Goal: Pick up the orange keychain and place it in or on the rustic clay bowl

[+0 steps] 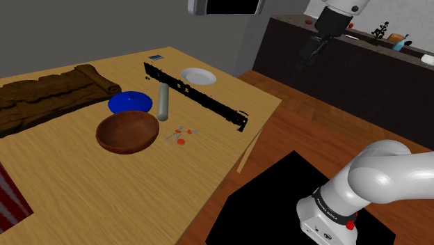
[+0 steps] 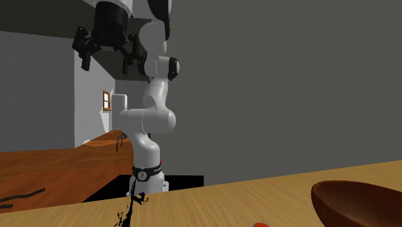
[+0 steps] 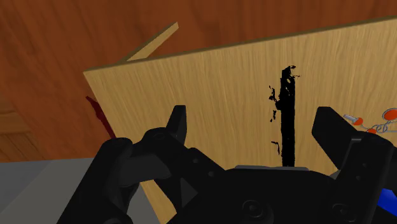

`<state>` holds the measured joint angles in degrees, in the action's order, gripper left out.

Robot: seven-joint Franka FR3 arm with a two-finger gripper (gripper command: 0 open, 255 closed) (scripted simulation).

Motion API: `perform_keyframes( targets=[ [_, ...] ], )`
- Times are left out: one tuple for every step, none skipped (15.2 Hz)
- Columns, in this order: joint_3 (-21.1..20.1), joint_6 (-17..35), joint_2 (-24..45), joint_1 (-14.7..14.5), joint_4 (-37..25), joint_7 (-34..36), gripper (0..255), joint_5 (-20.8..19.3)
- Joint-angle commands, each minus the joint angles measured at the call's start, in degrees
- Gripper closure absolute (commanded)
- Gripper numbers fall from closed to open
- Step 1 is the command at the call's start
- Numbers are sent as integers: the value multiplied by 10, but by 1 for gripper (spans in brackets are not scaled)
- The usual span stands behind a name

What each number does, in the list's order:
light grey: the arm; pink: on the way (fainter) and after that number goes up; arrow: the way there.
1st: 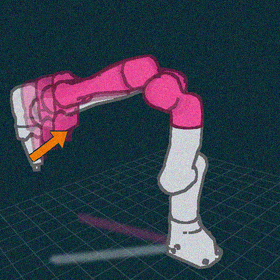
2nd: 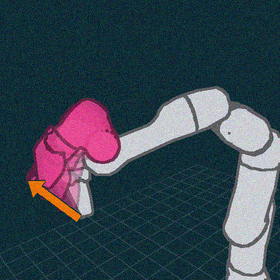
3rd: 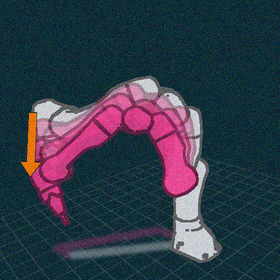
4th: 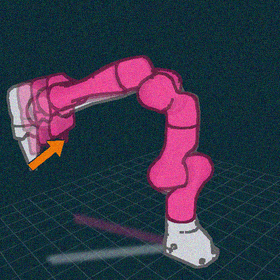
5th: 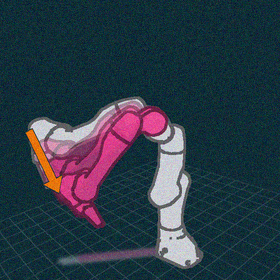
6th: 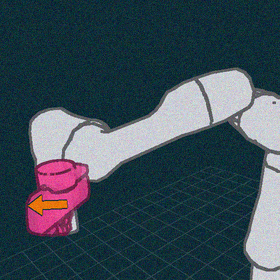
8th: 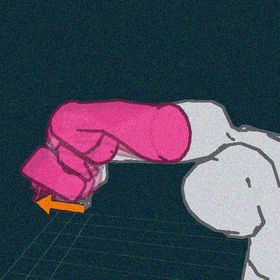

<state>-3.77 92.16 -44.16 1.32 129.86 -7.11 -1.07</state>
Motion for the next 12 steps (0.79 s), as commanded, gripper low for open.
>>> perform_keyframes(
  targets=[
    [0, 0, 0, 0, 0, 0, 0, 0],
    [-10, 10, 5, -3, 8, 12, 0, 6],
    [-20, 20, 10, -5, 14, 24, 0, 13],
    [-30, 31, 17, -8, 21, 36, 0, 19],
    [-40, 41, 24, -11, 26, 48, 0, 25],
    [-50, 52, 31, -13, 31, 59, 0, 31],
    [-60, 63, 40, -16, 35, 71, 0, 37],
    [-70, 74, 49, -19, 39, 83, 0, 43],
    [-81, 85, 59, -21, 42, 95, 0, 48],
    [-91, 96, 69, -24, 44, 106, 0, 53],
    [-101, 108, 81, -26, 46, 118, 0, 58],
    [-111, 119, 93, -28, 47, 130, 0, 62]
  ],
)
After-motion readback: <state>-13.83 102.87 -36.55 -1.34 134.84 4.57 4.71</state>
